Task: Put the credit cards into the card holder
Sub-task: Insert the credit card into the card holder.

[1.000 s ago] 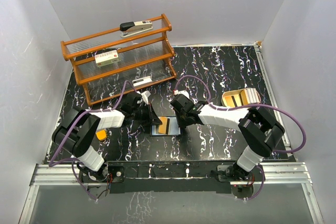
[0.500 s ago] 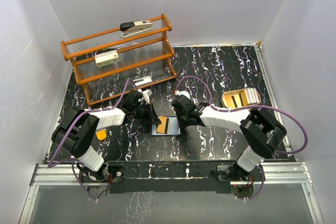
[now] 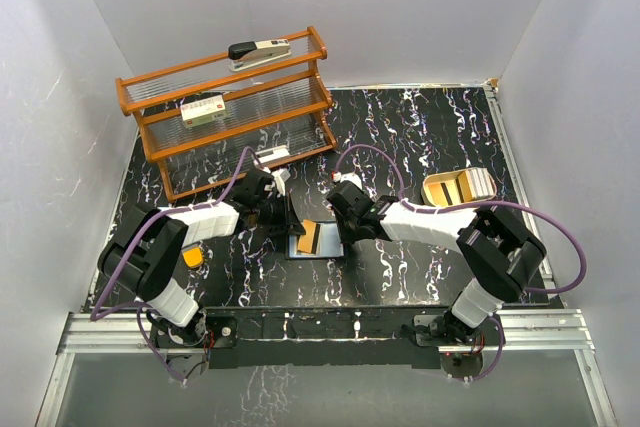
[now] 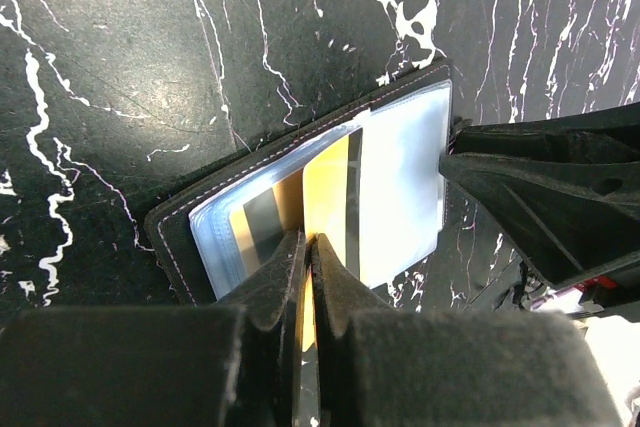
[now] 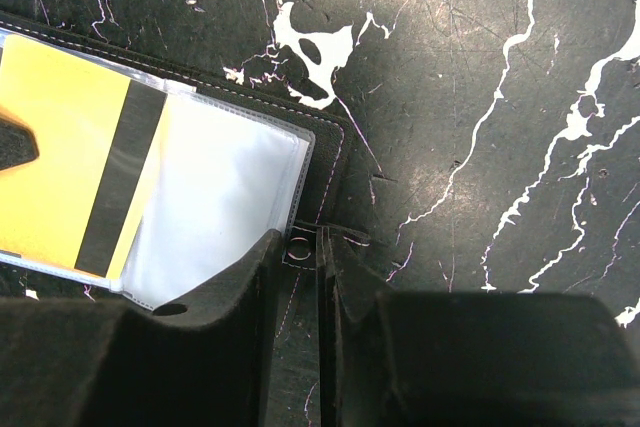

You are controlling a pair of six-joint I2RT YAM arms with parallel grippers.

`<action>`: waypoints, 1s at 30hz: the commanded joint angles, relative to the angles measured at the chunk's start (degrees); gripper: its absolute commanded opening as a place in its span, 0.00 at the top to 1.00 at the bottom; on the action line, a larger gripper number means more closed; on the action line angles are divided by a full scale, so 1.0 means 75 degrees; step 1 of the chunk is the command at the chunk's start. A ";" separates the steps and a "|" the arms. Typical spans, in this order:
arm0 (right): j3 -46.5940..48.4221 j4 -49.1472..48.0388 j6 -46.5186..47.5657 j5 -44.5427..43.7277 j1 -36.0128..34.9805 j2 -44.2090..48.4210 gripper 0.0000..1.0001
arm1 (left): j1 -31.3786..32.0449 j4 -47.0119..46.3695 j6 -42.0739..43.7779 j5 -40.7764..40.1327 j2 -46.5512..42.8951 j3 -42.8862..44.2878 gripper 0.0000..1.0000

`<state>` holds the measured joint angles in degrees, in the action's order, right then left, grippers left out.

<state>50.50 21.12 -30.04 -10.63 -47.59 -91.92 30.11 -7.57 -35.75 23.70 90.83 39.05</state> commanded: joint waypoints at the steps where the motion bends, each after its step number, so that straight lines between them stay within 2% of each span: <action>1: -0.0202 0.0146 0.0067 -0.0282 0.0012 -0.0120 0.84 | -0.0041 0.0683 0.0407 -0.0700 -0.0020 0.0130 1.00; 8: -0.0095 0.0213 0.0103 -0.0317 0.0006 -0.0166 0.84 | -0.0052 0.0481 0.0018 -0.0489 0.0045 -0.0040 1.00; 19: -0.0183 0.0156 -0.0008 -0.0217 0.0007 -0.0166 0.84 | -0.0043 -0.1565 -0.1065 0.0108 0.0410 -0.0864 1.00; 30: -0.0221 0.0103 -0.0229 -0.0082 0.0006 -0.0032 0.85 | -0.0041 -0.2383 -0.1901 -0.0053 0.0362 -0.1372 1.00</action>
<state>50.43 21.02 -30.61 -10.57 -47.57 -91.85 29.95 -26.20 -48.86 26.89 92.58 30.59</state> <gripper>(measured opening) 0.160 0.008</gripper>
